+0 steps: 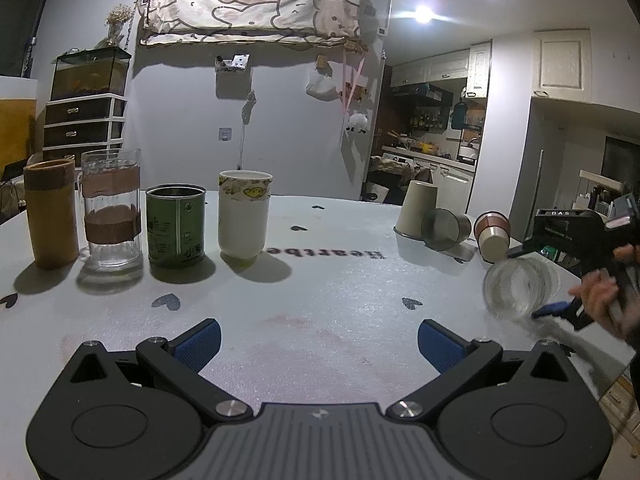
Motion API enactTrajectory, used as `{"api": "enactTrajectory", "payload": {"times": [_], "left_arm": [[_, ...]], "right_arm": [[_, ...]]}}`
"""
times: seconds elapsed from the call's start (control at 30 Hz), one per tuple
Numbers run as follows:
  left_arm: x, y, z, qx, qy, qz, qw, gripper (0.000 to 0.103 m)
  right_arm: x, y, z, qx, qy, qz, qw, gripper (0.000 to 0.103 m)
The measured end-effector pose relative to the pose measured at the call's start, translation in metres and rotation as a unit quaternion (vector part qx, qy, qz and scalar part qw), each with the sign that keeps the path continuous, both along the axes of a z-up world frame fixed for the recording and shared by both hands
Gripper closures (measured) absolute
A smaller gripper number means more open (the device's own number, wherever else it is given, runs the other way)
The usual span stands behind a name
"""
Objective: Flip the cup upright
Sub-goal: 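Lift the ribbed glass with the right gripper and rotate it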
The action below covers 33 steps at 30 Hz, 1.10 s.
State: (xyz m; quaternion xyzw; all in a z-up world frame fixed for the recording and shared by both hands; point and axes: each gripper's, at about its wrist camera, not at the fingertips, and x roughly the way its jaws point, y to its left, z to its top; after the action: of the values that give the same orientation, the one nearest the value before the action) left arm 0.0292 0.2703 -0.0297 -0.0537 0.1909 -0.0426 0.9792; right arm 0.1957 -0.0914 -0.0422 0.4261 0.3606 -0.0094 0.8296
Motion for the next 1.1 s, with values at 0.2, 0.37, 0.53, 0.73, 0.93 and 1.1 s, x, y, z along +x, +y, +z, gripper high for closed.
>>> {"api": "enactTrajectory", "payload": {"times": [0.2, 0.37, 0.53, 0.73, 0.93, 1.1], "left_arm": [[-0.003, -0.003, -0.001, 0.002, -0.004, -0.016, 0.9999, 0.000], [-0.012, 0.002, -0.001, -0.003, -0.005, -0.026, 0.9997, 0.000], [-0.024, 0.007, 0.004, -0.010, -0.024, -0.039, 0.9989, 0.000], [-0.017, -0.004, 0.001, -0.011, -0.010, -0.077, 0.9969, 0.000], [-0.004, -0.024, -0.005, -0.003, 0.010, -0.133, 0.9910, 0.000], [0.006, -0.038, -0.004, 0.014, 0.008, -0.151, 0.9884, 0.000]], "right_arm": [[-0.035, 0.056, 0.000, 0.022, 0.008, 0.097, 0.995, 0.014], [-0.054, 0.102, 0.000, 0.034, 0.014, 0.180, 0.983, 0.014], [-0.068, 0.134, 0.004, 0.012, 0.009, 0.216, 0.976, 0.014], [-0.072, 0.140, 0.009, -0.029, -0.013, 0.222, 0.974, 0.006], [-0.077, 0.131, 0.026, -0.099, -0.044, 0.217, 0.970, 0.003], [-0.065, 0.116, 0.045, -0.137, -0.078, 0.188, 0.969, 0.004]]}}
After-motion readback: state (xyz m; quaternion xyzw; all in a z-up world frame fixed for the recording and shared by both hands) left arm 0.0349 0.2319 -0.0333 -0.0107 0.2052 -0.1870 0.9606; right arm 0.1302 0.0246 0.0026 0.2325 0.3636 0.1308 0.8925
